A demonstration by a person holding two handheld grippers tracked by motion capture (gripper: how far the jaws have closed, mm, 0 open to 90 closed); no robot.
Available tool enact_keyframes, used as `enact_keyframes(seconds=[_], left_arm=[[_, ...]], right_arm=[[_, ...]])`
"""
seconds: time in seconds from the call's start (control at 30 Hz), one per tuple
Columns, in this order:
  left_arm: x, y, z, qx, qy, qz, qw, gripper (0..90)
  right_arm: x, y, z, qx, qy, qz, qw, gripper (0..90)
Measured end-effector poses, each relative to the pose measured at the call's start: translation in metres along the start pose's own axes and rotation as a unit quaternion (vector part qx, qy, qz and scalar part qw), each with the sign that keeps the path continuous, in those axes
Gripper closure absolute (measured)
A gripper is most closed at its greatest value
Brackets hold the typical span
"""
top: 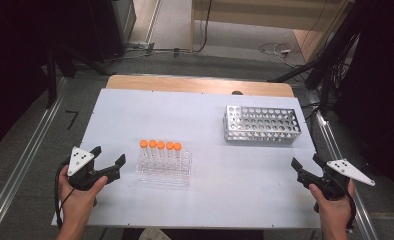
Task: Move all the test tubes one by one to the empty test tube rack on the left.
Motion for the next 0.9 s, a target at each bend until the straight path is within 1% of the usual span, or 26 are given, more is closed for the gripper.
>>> enact_keyframes(seconds=[0.07,0.17,0.3,0.37,0.43,0.57,0.77,0.9], left_arm=[[0.001,0.0,-0.001,-0.002,-0.002,-0.003,1.0,14.5],[0.003,0.0,-0.004,-0.006,-0.002,-0.007,1.0,14.4],[0.005,0.0,-0.008,-0.012,-0.005,-0.011,0.9998,14.4],[0.005,0.0,-0.009,-0.015,-0.006,-0.012,0.9998,14.4],[0.006,0.0,-0.01,-0.017,-0.005,-0.013,0.9998,14.5],[0.008,0.0,-0.012,-0.021,-0.006,-0.019,0.9996,14.5],[0.012,-0.001,-0.014,-0.025,-0.008,-0.027,0.9993,14.5],[0.017,-0.001,-0.017,-0.03,-0.009,-0.037,0.9988,14.5]], right_arm=[[0.001,-0.001,0.003,0.008,-0.005,-0.002,1.0,18.3],[0.004,-0.003,0.009,0.018,-0.005,-0.007,0.9998,18.3],[0.006,-0.006,0.016,0.029,-0.002,-0.01,0.9995,18.3],[0.008,-0.007,0.02,0.036,-0.001,-0.015,0.9992,18.3],[0.011,-0.009,0.024,0.043,0.005,-0.021,0.9989,18.3],[0.014,-0.011,0.031,0.05,0.009,-0.025,0.9984,18.3],[0.019,-0.013,0.035,0.057,0.01,-0.035,0.9977,18.3],[0.02,-0.012,0.034,0.059,0.002,-0.042,0.9974,18.2]])
Point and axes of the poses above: each handheld gripper's, and its own axes: y roughly forward along the jaws, x roughly out of its underside, z roughly to its right, the point moved 5 cm from there along y, roughly forward along the jaws, and after that the axes turned 13 degrees about z, right-handed, at the moved point
